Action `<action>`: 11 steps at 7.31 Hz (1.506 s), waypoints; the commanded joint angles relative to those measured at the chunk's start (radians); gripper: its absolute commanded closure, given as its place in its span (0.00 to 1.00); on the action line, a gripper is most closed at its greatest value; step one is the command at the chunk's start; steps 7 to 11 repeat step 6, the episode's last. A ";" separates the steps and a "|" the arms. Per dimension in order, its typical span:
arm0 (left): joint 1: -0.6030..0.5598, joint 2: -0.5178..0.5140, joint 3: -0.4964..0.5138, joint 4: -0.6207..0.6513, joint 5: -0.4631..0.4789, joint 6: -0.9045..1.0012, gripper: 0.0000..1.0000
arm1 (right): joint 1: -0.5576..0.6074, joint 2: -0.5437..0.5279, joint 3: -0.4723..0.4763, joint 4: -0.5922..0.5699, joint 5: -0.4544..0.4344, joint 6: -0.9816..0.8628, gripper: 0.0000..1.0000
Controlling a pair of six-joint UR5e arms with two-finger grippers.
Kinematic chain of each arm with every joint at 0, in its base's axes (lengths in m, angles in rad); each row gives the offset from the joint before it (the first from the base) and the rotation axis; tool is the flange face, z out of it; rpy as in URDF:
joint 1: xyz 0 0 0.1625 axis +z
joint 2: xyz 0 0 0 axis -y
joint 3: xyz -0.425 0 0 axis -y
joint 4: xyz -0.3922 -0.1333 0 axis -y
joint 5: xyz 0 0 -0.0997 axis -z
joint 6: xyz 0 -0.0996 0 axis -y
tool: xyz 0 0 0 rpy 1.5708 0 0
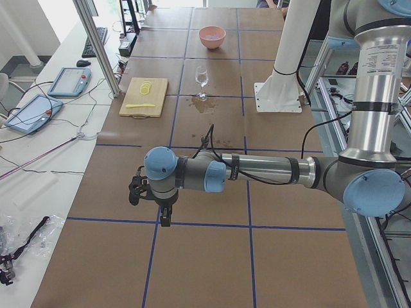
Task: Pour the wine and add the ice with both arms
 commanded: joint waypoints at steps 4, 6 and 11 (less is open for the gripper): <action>0.000 0.002 -0.001 0.000 0.000 0.000 0.00 | 0.001 0.000 0.000 0.002 -0.010 -0.002 0.00; 0.000 0.002 -0.002 0.000 0.000 0.000 0.00 | 0.001 0.000 0.000 0.002 -0.010 -0.002 0.00; 0.000 0.002 -0.002 0.000 0.000 0.000 0.00 | 0.001 0.000 0.000 0.002 -0.010 -0.002 0.00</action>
